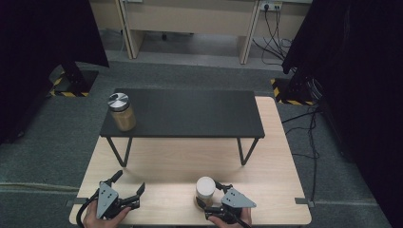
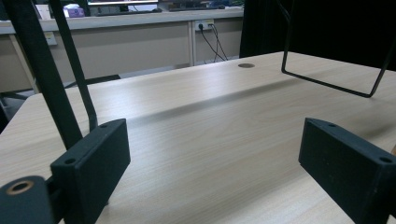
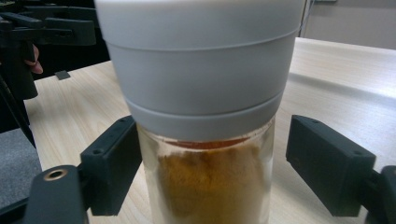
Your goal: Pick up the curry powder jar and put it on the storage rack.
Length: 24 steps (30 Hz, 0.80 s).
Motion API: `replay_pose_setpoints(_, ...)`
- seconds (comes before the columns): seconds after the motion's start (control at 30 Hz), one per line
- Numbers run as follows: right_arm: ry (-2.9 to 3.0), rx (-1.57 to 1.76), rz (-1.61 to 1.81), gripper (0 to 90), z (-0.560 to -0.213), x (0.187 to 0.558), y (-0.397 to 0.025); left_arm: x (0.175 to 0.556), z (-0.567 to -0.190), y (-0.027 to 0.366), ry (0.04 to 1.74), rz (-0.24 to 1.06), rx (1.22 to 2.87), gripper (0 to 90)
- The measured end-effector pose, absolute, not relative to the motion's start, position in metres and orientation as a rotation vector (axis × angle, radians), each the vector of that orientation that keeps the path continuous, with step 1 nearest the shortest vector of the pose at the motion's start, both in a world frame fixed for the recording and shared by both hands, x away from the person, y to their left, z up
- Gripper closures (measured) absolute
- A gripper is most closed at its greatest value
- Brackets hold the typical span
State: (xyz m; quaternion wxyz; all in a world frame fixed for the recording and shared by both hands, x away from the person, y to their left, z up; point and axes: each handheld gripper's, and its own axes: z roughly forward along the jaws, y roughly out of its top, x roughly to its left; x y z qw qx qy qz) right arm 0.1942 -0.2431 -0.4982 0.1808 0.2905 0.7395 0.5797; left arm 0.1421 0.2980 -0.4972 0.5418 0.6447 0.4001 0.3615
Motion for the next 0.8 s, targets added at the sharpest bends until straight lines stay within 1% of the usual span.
replay_pose_setpoints(0.07, 2.099, 0.812, 1.645, 24.7, -0.499, 0.197, -0.243, 0.143, -0.497, 0.299, 0.953, 0.859, 1.531, 8.2)
replay_pose_setpoints(0.13, 2.096, 0.807, 1.65, 25.1, -0.5, 0.198, -0.243, 0.143, -0.498, 0.299, 0.957, 0.856, 1.526, 8.2)
replay_pose_setpoints(0.17, 2.102, 0.796, 1.667, 29.4, -0.501, 0.201, -0.244, 0.143, -0.498, 0.299, 0.958, 0.855, 1.526, 8.2)
replay_pose_setpoints(0.2, 2.096, 0.783, 1.676, 31.5, -0.503, 0.201, -0.244, 0.143, -0.498, 0.3, 0.958, 0.855, 1.527, 8.2)
replay_pose_setpoints(0.47, 2.067, 0.768, 1.689, 32.0, -0.51, 0.198, -0.244, 0.144, -0.501, 0.301, 0.975, 0.833, 1.526, 8.2)
replay_pose_setpoints(0.8, 2.079, 0.759, 1.685, 32.2, -0.508, 0.197, -0.246, 0.138, -0.5, 0.294, 0.954, 0.857, 1.521, 8.3)
